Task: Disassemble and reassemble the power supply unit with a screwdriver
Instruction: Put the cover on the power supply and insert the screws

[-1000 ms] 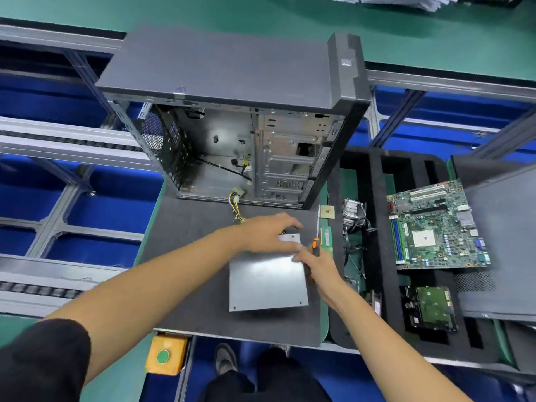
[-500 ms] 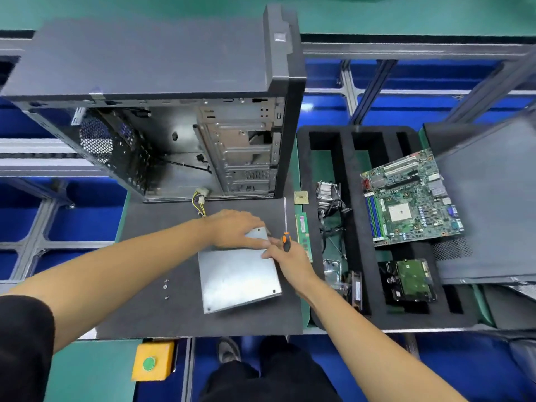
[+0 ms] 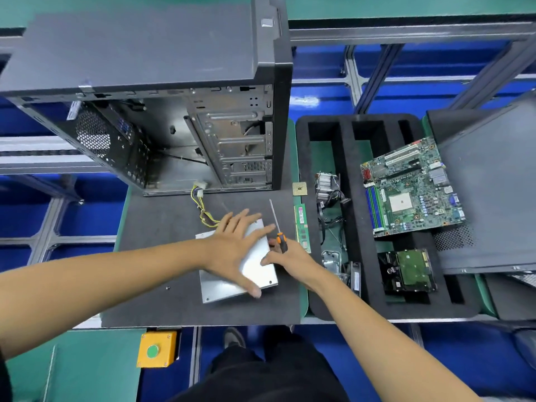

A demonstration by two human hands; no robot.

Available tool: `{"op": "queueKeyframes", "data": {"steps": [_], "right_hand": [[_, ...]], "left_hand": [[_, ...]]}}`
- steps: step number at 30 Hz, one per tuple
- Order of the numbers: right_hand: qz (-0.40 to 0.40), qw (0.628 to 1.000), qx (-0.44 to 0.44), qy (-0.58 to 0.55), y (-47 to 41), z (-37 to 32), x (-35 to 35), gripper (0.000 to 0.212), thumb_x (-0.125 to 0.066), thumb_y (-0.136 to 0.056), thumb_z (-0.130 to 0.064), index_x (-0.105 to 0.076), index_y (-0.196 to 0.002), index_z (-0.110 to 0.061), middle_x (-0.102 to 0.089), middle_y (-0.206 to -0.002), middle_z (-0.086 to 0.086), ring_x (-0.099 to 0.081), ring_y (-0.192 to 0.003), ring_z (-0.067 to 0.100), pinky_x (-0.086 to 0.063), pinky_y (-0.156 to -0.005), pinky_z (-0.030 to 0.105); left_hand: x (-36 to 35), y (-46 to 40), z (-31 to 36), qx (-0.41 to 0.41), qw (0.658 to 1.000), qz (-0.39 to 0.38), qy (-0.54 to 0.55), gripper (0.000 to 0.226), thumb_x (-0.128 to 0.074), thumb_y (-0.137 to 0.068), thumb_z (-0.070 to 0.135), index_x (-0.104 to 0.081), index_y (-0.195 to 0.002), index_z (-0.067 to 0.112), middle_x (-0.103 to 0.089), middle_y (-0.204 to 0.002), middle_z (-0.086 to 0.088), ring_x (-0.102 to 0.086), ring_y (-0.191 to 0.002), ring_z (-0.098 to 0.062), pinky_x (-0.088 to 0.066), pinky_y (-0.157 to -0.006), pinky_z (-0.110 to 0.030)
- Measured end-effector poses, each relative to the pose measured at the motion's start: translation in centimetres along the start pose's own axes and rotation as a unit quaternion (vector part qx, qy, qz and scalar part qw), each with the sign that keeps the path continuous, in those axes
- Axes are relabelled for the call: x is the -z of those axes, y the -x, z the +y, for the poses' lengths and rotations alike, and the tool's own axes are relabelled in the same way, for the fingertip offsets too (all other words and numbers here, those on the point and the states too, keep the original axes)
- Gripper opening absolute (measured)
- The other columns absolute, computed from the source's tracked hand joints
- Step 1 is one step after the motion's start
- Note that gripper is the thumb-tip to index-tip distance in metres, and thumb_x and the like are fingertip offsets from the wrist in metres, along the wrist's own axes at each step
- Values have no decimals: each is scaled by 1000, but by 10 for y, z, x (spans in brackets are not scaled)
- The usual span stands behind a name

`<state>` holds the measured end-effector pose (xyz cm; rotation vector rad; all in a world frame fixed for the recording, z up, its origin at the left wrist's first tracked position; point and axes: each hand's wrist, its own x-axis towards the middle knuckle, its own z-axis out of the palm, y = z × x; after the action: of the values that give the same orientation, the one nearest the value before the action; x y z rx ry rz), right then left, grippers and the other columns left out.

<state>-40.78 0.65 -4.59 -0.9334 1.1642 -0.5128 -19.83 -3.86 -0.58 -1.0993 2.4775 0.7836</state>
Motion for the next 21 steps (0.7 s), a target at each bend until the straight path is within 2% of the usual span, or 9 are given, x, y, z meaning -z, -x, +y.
{"op": "queueKeyframes", "data": {"steps": [2,3,5,7,8,10,13,17,21], "right_hand": [[6,1000,-7,2,1,1,1,19,-77,-69,-21,-59,-74,-25,-48,-72,-8,-46,-69,7,-37,-73,30],[2,1000,-13,-13,2,1,2,16,-73,-69,-22,-58,-73,-25,-48,-73,-8,-46,-70,8,-38,-73,30],[8,996,-40,-75,4,2,3,4,-65,-71,-24,-63,-75,-23,-63,-86,3,-59,-86,12,-50,-85,30],[46,989,-60,-129,2,5,3,9,-57,-73,-27,-58,-65,-22,-70,-112,17,-63,-116,18,-49,-105,42],[63,986,-65,-137,1,5,2,15,-55,-74,-28,-53,-60,-24,-70,-120,16,-60,-124,20,-47,-108,47],[75,985,-75,-135,1,6,0,16,-55,-77,-28,-60,-63,-22,-68,-115,16,-57,-128,23,-49,-106,49],[65,981,-75,-166,1,10,-1,19,-53,-79,-31,-61,-77,-14,-68,-100,9,-62,-122,19,-53,-101,50],[67,977,-44,-197,3,8,2,23,-51,-84,-28,-61,-95,-10,-76,-112,5,-73,-104,26,-60,-88,41],[94,973,17,-211,0,-13,6,14,-63,-71,-21,-51,-77,-16,-74,-92,4,-63,-77,19,-51,-67,32]], "left_hand": [[-5,2,11,12,1000,1,-12,140,-66,-43,97,9,-153,54,23,-162,-2,32,-149,-33,16,-120,-54],[-7,2,16,20,999,18,-30,136,-71,-43,91,-1,-153,52,18,-163,-8,27,-150,-36,10,-121,-55],[-8,3,25,36,996,54,-59,122,-77,-45,79,-21,-149,47,1,-161,-16,11,-152,-40,-5,-122,-55],[-7,3,29,45,994,58,-85,117,-76,-44,76,-29,-146,42,-10,-156,-18,-5,-148,-43,-17,-120,-55],[-5,3,30,45,992,61,-99,117,-74,-42,76,-32,-145,40,-13,-153,-18,-12,-144,-43,-22,-118,-56],[-4,6,32,38,989,80,-115,115,-71,-38,77,-37,-141,38,-19,-148,-19,-23,-134,-42,-32,-111,-55],[-4,15,30,24,988,120,-99,112,-70,-33,75,-42,-134,37,-26,-144,-19,-30,-127,-41,-37,-105,-52],[-4,33,21,10,983,180,-31,108,-76,-35,75,-47,-133,36,-30,-140,-16,-28,-131,-37,-39,-104,-51],[-8,47,12,-26,954,265,140,108,-86,-42,68,-44,-136,36,-23,-145,-11,-18,-144,-33,-36,-112,-51]]}}
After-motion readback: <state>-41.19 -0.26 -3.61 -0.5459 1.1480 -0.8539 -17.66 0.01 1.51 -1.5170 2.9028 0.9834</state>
